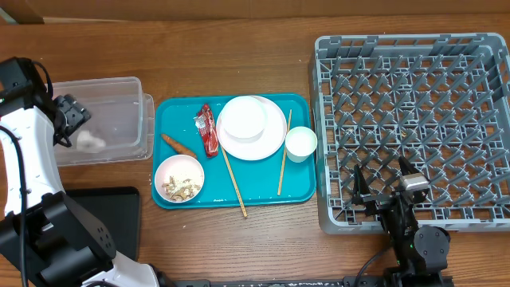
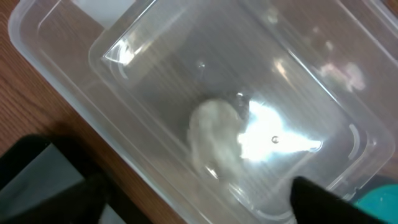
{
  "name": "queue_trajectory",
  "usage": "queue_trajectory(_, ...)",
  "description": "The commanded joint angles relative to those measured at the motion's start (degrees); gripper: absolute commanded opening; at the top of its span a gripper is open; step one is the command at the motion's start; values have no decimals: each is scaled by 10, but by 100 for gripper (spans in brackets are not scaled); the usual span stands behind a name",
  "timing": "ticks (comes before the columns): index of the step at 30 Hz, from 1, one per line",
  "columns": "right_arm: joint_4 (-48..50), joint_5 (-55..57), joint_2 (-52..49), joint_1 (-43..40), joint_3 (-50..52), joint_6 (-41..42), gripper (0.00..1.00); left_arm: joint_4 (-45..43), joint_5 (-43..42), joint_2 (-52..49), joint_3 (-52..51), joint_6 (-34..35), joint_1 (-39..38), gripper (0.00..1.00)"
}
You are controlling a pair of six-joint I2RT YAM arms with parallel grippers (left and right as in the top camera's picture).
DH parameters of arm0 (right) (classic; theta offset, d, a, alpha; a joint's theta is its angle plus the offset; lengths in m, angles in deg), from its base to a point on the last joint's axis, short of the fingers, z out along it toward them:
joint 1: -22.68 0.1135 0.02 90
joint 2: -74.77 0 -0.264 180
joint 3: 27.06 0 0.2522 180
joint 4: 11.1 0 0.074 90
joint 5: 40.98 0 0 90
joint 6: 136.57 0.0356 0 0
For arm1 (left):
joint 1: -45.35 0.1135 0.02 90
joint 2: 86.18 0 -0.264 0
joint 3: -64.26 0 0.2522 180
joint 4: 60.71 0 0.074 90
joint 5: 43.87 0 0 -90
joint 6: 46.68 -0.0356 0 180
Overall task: Sort waste into correct bins and load items into the dishwasher
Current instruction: 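Carry the tissue left and drop it into the clear plastic bin, then move the left gripper to the red snack wrapper and grasp it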
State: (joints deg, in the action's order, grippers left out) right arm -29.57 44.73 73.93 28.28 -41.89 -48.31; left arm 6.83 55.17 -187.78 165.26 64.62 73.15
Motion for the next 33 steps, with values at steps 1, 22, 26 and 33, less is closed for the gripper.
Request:
queue_trajectory(1,3,-3,7,-2,6,-2,100,4,-7,6,26,-1,-1,99)
queue_trajectory(22,3,-3,7,-2,6,-2,100,128,-103,41,36,30,-405,80)
queue_trajectory(26,3,-3,7,-2,6,-2,100,128,-76,1,36,36,-456,79)
queue_trajectory(33,3,-3,7,-2,6,-2,100,137,-49,-76,36,31,-465,78)
